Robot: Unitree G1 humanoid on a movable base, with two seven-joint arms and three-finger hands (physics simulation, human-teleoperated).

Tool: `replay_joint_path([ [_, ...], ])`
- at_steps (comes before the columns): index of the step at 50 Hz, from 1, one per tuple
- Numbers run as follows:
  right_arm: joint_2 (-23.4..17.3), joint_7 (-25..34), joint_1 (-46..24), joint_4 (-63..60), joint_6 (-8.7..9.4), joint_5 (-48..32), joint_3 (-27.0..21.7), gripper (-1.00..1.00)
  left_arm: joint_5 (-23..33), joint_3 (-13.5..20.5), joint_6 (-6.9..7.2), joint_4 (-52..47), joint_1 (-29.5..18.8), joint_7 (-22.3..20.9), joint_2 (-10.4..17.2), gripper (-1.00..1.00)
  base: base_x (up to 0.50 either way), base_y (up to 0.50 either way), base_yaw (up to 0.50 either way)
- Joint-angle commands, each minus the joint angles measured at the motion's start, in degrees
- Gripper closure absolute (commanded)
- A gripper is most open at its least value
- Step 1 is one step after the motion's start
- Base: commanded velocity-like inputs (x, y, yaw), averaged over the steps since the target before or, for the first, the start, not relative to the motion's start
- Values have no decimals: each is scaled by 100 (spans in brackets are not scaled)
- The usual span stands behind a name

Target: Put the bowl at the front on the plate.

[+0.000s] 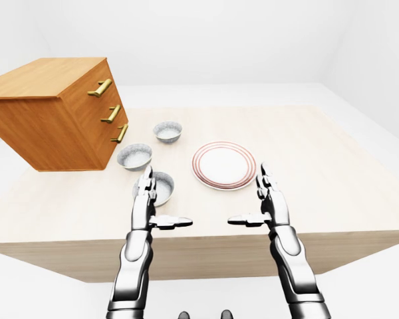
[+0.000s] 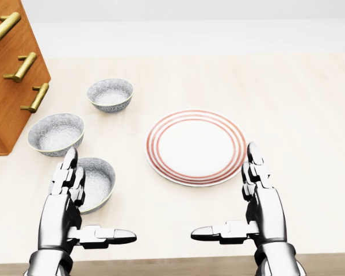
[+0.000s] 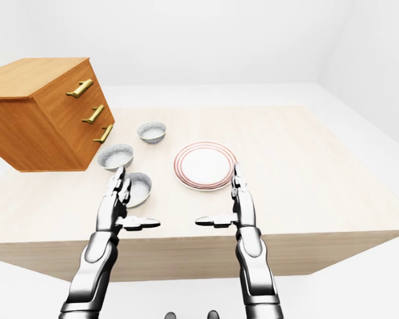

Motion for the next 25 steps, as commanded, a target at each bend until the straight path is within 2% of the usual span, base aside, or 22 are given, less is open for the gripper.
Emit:
replay_joint_path([
  [1,-63,101,4,-14,-28,0,-121,-100,-45,135,-153,68,5,-132,65,-100,0,0,0],
  [3,-55,74,2,-16,-13,-4,-127,-100,-64,145,-135,28,12,-121,60,-100,0,0,0],
  [4,-57,81,-19,35,-3,20,-138,-100,-58,156,-174,96,-16,-99,62,-100,0,0,0],
  [11,-64,60,-22,70,-32,4,-132,-100,-170,192,-3,-107,7,-70,47,-100,0,0,0],
  [12,-63,50,-22,68,-17,-5,-131,-100,-226,228,-65,-73,-15,-57,46,-100,0,0,0],
  [14,-58,44,-15,-1,49,-15,-117,-100,-257,228,-32,-225,37,-15,43,-100,0,0,0],
  [15,-58,36,-16,0,53,-26,-114,-100,-218,226,-108,-248,58,30,43,-100,0,0,0],
  [17,-64,34,-37,61,25,-31,-123,-100,-203,224,-174,-234,61,69,39,-100,0,0,0],
  [19,-63,27,-33,45,39,-42,-120,-100,-259,260,-92,-200,-5,124,36,-100,0,0,0],
  [22,-58,15,-18,-30,89,-55,-112,-100,-202,252,-93,-233,2,233,37,-100,0,0,0],
  [24,-64,14,-28,66,3,-48,-133,-100,-228,314,-109,-107,-96,384,27,-100,0,0,0],
  [25,-66,17,-35,79,1,-50,-132,-100,-279,350,-64,-130,-125,458,22,-100,0,0,0],
])
